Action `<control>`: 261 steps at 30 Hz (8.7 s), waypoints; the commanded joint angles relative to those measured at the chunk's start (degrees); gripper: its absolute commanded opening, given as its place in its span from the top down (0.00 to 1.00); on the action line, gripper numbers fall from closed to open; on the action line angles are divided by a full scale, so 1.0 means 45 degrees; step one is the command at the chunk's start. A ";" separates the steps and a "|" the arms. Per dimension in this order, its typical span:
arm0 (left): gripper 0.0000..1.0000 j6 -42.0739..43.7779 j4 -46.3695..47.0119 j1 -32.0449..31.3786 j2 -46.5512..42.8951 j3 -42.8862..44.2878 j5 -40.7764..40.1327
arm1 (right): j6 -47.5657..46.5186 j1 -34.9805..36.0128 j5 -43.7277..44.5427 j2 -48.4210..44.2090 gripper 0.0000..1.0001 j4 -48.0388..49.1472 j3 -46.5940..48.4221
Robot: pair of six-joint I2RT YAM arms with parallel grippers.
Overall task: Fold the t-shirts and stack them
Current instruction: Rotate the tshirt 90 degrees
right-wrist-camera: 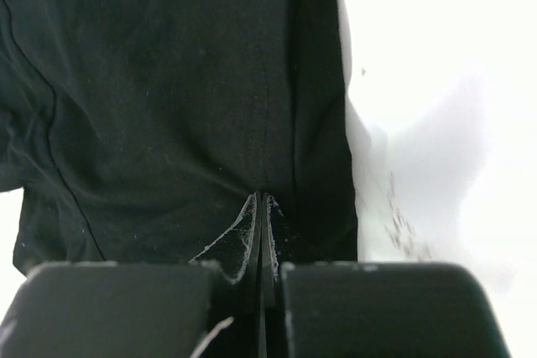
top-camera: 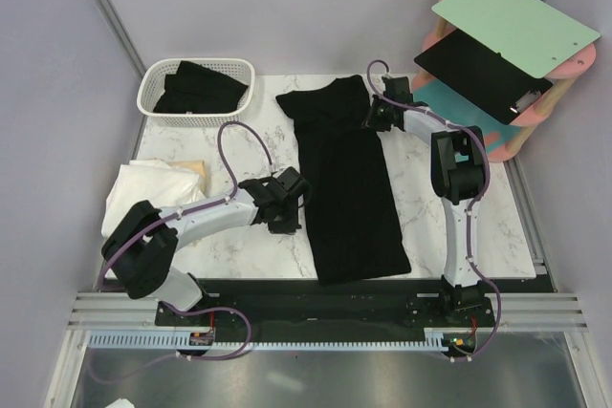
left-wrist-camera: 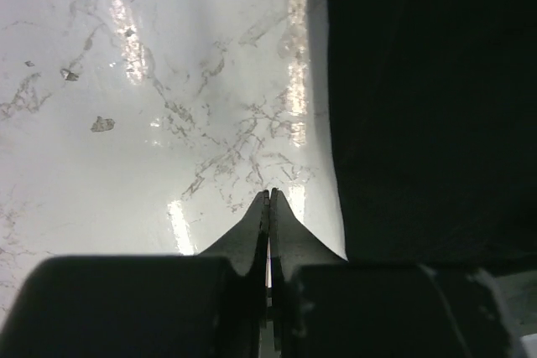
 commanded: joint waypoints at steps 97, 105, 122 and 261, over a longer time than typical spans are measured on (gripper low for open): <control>0.13 0.1246 0.0372 0.1851 -0.3402 -0.0786 -0.0992 | 0.1035 0.3115 -0.0962 -0.5397 1.00 0.2693 -0.6859; 0.13 0.1246 0.0450 0.1851 -0.3187 -0.0825 -0.0953 | 0.0605 0.3096 0.0094 -0.6612 1.00 0.1990 -0.7524; 0.14 0.1207 0.0470 0.1851 -0.3089 -0.0805 -0.0934 | 0.0078 0.3018 0.1423 -0.5985 0.73 0.0524 -0.7386; 0.21 -0.3167 0.4807 -0.4516 -0.0608 -0.4008 0.1255 | 0.6093 0.9443 0.5622 -2.0577 0.42 -0.8929 -1.5180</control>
